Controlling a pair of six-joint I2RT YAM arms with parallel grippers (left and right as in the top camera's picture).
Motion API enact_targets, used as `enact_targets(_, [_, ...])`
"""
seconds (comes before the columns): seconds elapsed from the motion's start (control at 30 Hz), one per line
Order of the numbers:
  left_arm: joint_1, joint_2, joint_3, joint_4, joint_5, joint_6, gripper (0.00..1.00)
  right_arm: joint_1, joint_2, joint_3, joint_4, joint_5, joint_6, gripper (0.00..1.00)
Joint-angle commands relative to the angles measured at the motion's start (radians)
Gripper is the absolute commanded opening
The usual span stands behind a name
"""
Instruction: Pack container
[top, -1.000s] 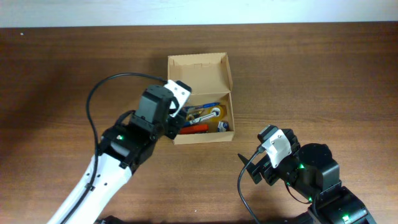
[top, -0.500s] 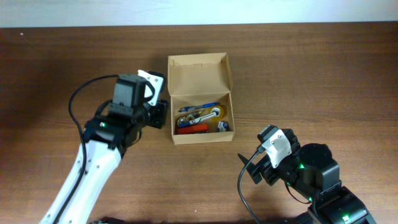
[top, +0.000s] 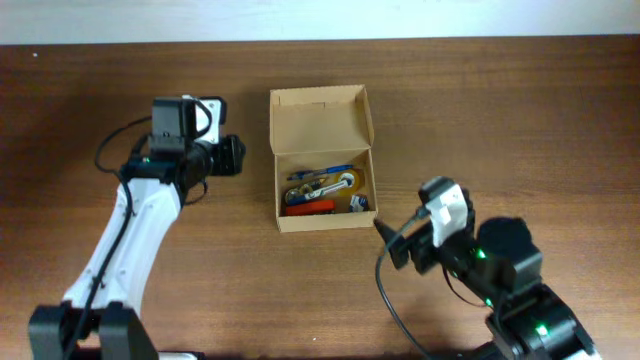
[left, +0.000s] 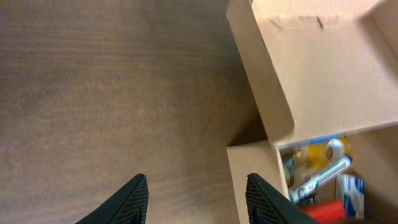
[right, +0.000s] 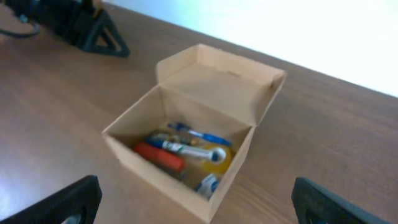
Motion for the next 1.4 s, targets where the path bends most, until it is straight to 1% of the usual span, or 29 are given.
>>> enact_targets(0.0, [0.004,0.071,0.117,0.006,0.043,-0.017,0.49,-0.05,0.091,0.006,0.066,0.032,0.063,0.99])
enact_targets(0.13, [0.004,0.167,0.255,-0.036,0.043,-0.018,0.5,-0.165,0.237,0.042,0.134,-0.081,0.08,0.99])
enact_targets(0.23, [0.005,0.224,0.319,-0.041,0.042,-0.023,0.5,-0.253,0.345,0.068,0.179,-0.182,0.08,1.0])
enact_targets(0.3, [0.012,0.265,0.358,-0.041,0.036,-0.051,0.5,-0.309,0.424,0.09,0.21,-0.239,0.081,0.96])
enact_targets(0.37, [0.023,0.306,0.39,-0.039,0.037,-0.084,0.5,-0.352,0.506,0.114,0.244,-0.278,0.099,0.95])
enact_targets(0.4, [0.03,0.332,0.411,-0.04,0.042,-0.103,0.49,-0.375,0.561,0.135,0.26,-0.28,0.126,0.93])
enact_targets(0.47, [0.037,0.374,0.443,-0.039,0.06,-0.122,0.49,-0.402,0.649,0.177,0.273,-0.303,0.133,0.88])
enact_targets(0.53, [0.037,0.422,0.478,-0.042,0.073,-0.142,0.49,-0.42,0.747,0.235,0.284,-0.346,0.133,0.81])
enact_targets(0.63, [0.039,0.49,0.513,-0.043,0.096,-0.198,0.49,-0.435,0.888,0.325,0.284,-0.384,0.134,0.75])
enact_targets(0.7, [0.039,0.528,0.52,-0.04,0.128,-0.227,0.49,-0.438,0.977,0.385,0.283,-0.41,0.134,0.73])
enact_targets(0.77, [0.039,0.565,0.52,-0.039,0.159,-0.253,0.49,-0.442,1.066,0.442,0.285,-0.436,0.166,0.7])
enact_targets(0.93, [0.039,0.629,0.52,-0.021,0.25,-0.262,0.5,-0.442,1.228,0.526,0.316,-0.545,0.179,0.57])
enact_targets(0.97, [0.039,0.636,0.52,-0.017,0.261,-0.27,0.49,-0.442,1.257,0.531,0.33,-0.562,0.192,0.51])
enact_targets(1.03, [0.038,0.642,0.52,-0.011,0.264,-0.294,0.49,-0.442,1.299,0.531,0.361,-0.565,0.239,0.31])
enact_targets(1.07, [0.036,0.642,0.52,-0.007,0.264,-0.302,0.49,-0.442,1.315,0.531,0.372,-0.568,0.248,0.27])
enact_targets(1.13, [0.034,0.643,0.52,0.008,0.264,-0.305,0.46,-0.442,1.344,0.531,0.398,-0.601,0.257,0.21])
enact_targets(1.23, [0.023,0.644,0.52,0.013,0.265,-0.318,0.44,-0.439,1.372,0.531,0.436,-0.656,0.257,0.19])
enact_targets(1.27, [0.018,0.647,0.52,0.015,0.27,-0.321,0.44,-0.439,1.375,0.531,0.442,-0.663,0.257,0.16])
enact_targets(1.37, [0.002,0.65,0.52,0.041,0.279,-0.324,0.44,-0.432,1.378,0.531,0.442,-0.666,0.257,0.15])
